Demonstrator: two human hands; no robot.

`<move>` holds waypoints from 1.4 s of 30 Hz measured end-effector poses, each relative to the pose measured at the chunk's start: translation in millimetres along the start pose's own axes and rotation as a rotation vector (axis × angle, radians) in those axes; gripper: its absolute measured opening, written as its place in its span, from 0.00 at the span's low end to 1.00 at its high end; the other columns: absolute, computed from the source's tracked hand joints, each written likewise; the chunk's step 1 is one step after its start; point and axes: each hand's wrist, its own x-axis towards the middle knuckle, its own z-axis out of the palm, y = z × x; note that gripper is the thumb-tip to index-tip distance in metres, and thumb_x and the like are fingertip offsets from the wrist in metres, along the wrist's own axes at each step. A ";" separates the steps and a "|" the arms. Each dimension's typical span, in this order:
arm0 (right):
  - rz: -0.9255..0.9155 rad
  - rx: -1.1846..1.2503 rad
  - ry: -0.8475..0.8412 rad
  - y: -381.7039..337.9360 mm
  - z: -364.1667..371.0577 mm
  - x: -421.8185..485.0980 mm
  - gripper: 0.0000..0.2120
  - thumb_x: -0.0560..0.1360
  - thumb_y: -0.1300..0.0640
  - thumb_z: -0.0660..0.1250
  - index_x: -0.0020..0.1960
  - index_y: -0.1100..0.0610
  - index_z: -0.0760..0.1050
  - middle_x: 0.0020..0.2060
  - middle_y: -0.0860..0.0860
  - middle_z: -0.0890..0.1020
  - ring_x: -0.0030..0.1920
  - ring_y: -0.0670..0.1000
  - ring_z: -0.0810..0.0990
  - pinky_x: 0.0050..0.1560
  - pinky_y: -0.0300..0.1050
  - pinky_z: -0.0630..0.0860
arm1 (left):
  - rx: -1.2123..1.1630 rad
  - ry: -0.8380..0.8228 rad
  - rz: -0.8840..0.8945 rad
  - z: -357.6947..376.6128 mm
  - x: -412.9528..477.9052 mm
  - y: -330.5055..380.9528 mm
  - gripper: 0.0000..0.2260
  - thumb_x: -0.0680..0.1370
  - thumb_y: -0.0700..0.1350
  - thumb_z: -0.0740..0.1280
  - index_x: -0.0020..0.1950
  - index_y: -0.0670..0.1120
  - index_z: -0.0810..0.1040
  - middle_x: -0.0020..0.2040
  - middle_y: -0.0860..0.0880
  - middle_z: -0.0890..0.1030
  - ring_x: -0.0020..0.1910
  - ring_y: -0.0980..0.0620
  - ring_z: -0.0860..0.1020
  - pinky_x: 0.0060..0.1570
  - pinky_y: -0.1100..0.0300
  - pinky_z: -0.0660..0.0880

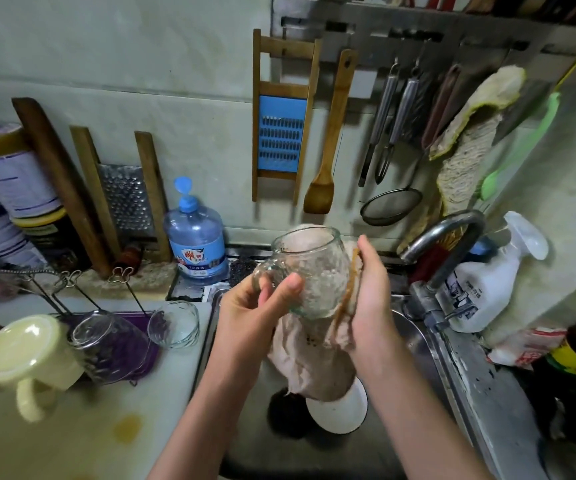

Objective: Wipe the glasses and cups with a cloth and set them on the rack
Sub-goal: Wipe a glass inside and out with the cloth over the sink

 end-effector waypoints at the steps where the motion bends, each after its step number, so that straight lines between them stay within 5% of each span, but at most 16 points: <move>1: -0.070 -0.075 0.001 5.2 2.9 -9.4 0.27 0.79 0.38 0.54 0.42 0.57 0.80 0.34 0.54 0.84 0.32 0.51 0.83 0.40 0.44 0.78 | 0.040 0.024 0.040 0.5 -0.8 -0.9 0.21 0.65 0.49 0.78 0.26 0.52 0.64 0.29 0.51 0.66 0.34 0.54 0.66 0.40 0.60 0.68; 4: -0.425 -0.332 -0.063 29.9 12.8 -32.9 0.26 0.79 0.38 0.51 0.38 0.55 0.76 0.28 0.48 0.80 0.32 0.44 0.80 0.40 0.40 0.78 | 0.159 0.079 0.155 4.3 -1.9 -1.1 0.20 0.67 0.50 0.77 0.26 0.52 0.66 0.29 0.47 0.65 0.32 0.56 0.65 0.35 0.66 0.67; 6: -0.572 -0.411 -0.130 45.9 15.3 -33.7 0.26 0.78 0.35 0.51 0.46 0.52 0.79 0.43 0.48 0.83 0.51 0.47 0.81 0.62 0.51 0.74 | 0.169 0.129 0.164 6.7 -2.8 -1.0 0.23 0.68 0.53 0.78 0.28 0.52 0.64 0.32 0.44 0.68 0.35 0.52 0.66 0.36 0.61 0.68; 9: -0.712 -0.273 -0.111 51.7 15.2 -28.0 0.26 0.80 0.41 0.53 0.68 0.58 0.70 0.59 0.48 0.79 0.62 0.45 0.76 0.67 0.46 0.70 | 0.078 0.151 0.108 13.8 -3.1 0.4 0.19 0.65 0.52 0.74 0.29 0.50 0.64 0.31 0.45 0.68 0.32 0.52 0.67 0.32 0.64 0.68; 11: -0.632 -0.056 -0.037 40.7 18.6 -27.2 0.17 0.83 0.53 0.52 0.64 0.60 0.73 0.53 0.47 0.83 0.54 0.40 0.81 0.53 0.33 0.75 | -0.055 0.113 0.019 16.4 -1.4 -1.3 0.18 0.62 0.52 0.75 0.27 0.51 0.65 0.30 0.47 0.70 0.29 0.57 0.70 0.30 0.66 0.70; 13: -0.407 0.161 0.045 30.6 17.1 -19.5 0.16 0.84 0.53 0.52 0.53 0.57 0.77 0.40 0.48 0.86 0.42 0.43 0.84 0.43 0.36 0.79 | -0.029 0.089 -0.011 14.7 -0.5 -4.5 0.20 0.60 0.51 0.78 0.25 0.51 0.66 0.26 0.50 0.70 0.25 0.57 0.69 0.27 0.65 0.70; 19: 0.088 0.418 0.042 10.0 8.1 -6.8 0.30 0.80 0.40 0.49 0.54 0.62 0.79 0.49 0.64 0.83 0.53 0.64 0.80 0.60 0.58 0.74 | 0.108 0.039 0.126 10.9 0.0 -16.9 0.23 0.68 0.45 0.78 0.28 0.49 0.63 0.24 0.58 0.66 0.27 0.62 0.64 0.30 0.70 0.65; 22: 0.142 0.401 0.005 7.4 0.7 -9.6 0.32 0.81 0.40 0.48 0.54 0.65 0.78 0.45 0.66 0.84 0.49 0.64 0.80 0.53 0.59 0.75 | 0.172 0.017 0.150 8.9 4.9 -16.8 0.23 0.69 0.44 0.77 0.29 0.47 0.62 0.23 0.57 0.67 0.26 0.62 0.64 0.29 0.70 0.66; 25: 0.205 0.373 -0.079 1.0 -4.4 -20.1 0.34 0.80 0.39 0.48 0.59 0.68 0.76 0.54 0.69 0.80 0.58 0.67 0.78 0.62 0.64 0.71 | 0.215 0.000 0.184 5.4 11.0 -13.7 0.20 0.68 0.48 0.76 0.29 0.50 0.64 0.23 0.55 0.70 0.25 0.54 0.68 0.27 0.66 0.66; 27: 0.225 0.360 -0.122 -2.6 -9.5 -27.0 0.36 0.80 0.38 0.48 0.60 0.69 0.76 0.57 0.69 0.79 0.60 0.67 0.77 0.65 0.64 0.68 | 0.183 0.021 0.206 4.1 16.3 -14.6 0.22 0.69 0.46 0.77 0.30 0.48 0.63 0.29 0.61 0.68 0.35 0.50 0.82 0.30 0.69 0.69; 28: 0.228 0.356 -0.132 -3.9 -11.4 -28.9 0.36 0.80 0.39 0.48 0.60 0.70 0.76 0.56 0.69 0.79 0.59 0.66 0.77 0.64 0.63 0.69 | 0.167 0.025 0.210 3.8 18.0 -14.2 0.22 0.69 0.45 0.77 0.30 0.47 0.62 0.51 0.43 0.75 0.51 0.47 0.83 0.36 0.70 0.71; 30: 0.223 0.373 -0.123 -4.4 -12.4 -27.5 0.35 0.81 0.40 0.47 0.60 0.69 0.75 0.56 0.69 0.80 0.58 0.66 0.78 0.62 0.62 0.70 | 0.151 -0.013 0.185 3.8 17.8 -14.6 0.21 0.69 0.44 0.75 0.29 0.47 0.62 0.51 0.44 0.85 0.65 0.53 0.76 0.46 0.71 0.72; 35: 0.223 0.417 -0.076 7.5 -4.3 -17.5 0.32 0.81 0.43 0.48 0.54 0.68 0.80 0.52 0.68 0.81 0.51 0.65 0.81 0.54 0.61 0.76 | 0.064 -0.017 0.088 16.0 4.2 -16.3 0.21 0.71 0.42 0.74 0.30 0.45 0.61 0.25 0.57 0.70 0.28 0.66 0.71 0.31 0.73 0.69; 39: 0.243 0.320 -0.024 11.1 -7.2 -13.4 0.35 0.80 0.39 0.49 0.61 0.68 0.76 0.56 0.68 0.80 0.58 0.66 0.78 0.61 0.61 0.72 | 0.043 0.056 0.020 9.4 3.1 -14.8 0.15 0.69 0.46 0.67 0.31 0.45 0.61 0.21 0.51 0.71 0.28 0.68 0.67 0.27 0.71 0.67; 40: 0.250 0.297 -0.022 11.2 -9.3 -12.8 0.35 0.80 0.38 0.49 0.62 0.69 0.75 0.57 0.69 0.79 0.60 0.66 0.77 0.63 0.61 0.70 | 0.078 0.075 0.032 4.5 4.2 -13.7 0.16 0.68 0.46 0.68 0.31 0.45 0.61 0.28 0.41 0.77 0.30 0.70 0.66 0.28 0.72 0.66; 42: 0.202 0.262 -0.019 8.6 -14.8 -13.6 0.34 0.80 0.39 0.49 0.62 0.68 0.75 0.56 0.68 0.79 0.60 0.66 0.77 0.65 0.61 0.69 | 0.184 0.088 0.091 -4.8 7.2 -13.1 0.19 0.69 0.48 0.71 0.30 0.46 0.61 0.28 0.61 0.62 0.27 0.65 0.62 0.29 0.71 0.62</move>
